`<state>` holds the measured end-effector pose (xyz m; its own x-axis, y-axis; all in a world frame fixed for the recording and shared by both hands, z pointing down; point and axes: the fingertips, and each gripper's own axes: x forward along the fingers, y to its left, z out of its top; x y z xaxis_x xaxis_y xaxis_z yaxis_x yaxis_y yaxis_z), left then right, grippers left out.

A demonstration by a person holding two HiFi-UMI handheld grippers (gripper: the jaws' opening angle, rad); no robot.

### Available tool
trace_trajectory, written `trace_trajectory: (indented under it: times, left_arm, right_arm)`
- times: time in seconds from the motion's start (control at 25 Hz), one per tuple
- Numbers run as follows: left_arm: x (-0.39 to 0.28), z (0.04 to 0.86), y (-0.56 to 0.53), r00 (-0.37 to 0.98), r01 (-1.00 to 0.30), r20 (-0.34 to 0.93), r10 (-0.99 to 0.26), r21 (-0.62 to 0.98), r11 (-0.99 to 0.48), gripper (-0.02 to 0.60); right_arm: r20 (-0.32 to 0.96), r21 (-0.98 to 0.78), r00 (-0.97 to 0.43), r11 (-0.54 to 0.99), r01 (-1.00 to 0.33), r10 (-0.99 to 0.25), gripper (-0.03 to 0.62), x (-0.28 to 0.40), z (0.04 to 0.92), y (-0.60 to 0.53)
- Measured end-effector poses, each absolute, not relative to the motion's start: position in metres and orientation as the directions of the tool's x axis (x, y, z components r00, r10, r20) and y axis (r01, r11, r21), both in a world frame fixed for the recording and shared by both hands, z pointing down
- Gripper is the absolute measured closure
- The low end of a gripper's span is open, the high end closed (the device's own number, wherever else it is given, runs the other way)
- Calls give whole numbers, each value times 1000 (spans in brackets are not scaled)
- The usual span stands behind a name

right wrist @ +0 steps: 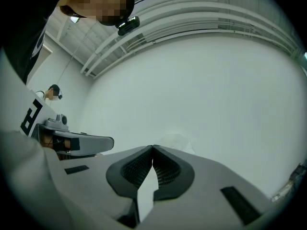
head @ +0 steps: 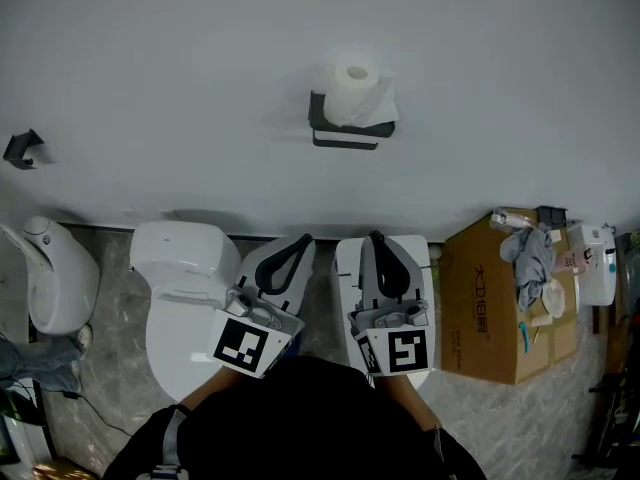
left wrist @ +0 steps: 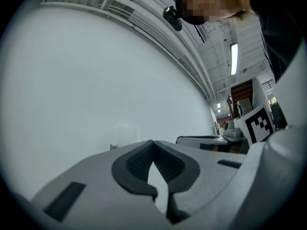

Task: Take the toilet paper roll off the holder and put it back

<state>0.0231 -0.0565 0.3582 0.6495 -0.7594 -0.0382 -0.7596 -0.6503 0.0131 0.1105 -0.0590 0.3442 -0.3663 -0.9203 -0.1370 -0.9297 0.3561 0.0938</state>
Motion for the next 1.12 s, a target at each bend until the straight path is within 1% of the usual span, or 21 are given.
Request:
trace_trajectory:
  times: [0.08,0.4,0.6,0.8,0.96,1.12]
  left_arm:
    - [25,358,-74,652,-757,-41,-757,13,-653,575]
    - [36,352,-139,673,-738,-47,-738,17,-675,575]
    - [40,349,-172,694,-718,-53,-718,14,-696,575]
    - [44,347,-201,720,-692,-57,-691,9,-722,575]
    - [46,346,-217,737,-674,-69,-673,5,-739,575]
    - [47,347,-229,744,-666,-71,-664,-2,-746,575]
  right_arm:
    - [-148,95,-366,355,-930,-919,571,111,342,-76]
    - [-112,105,-365,354,-929,-924,571,115,343,-138]
    - [-174,77,-328,319,-945,-929,571,116,329,-171]
    - [-161,95,-314,302,-949,-936,571,115,332,-198]
    - [-204,92,-299,286,-954,-932,571,113,325,-214]
    - [-203,101,-294,278,-955,-934,571,112,327,-225]
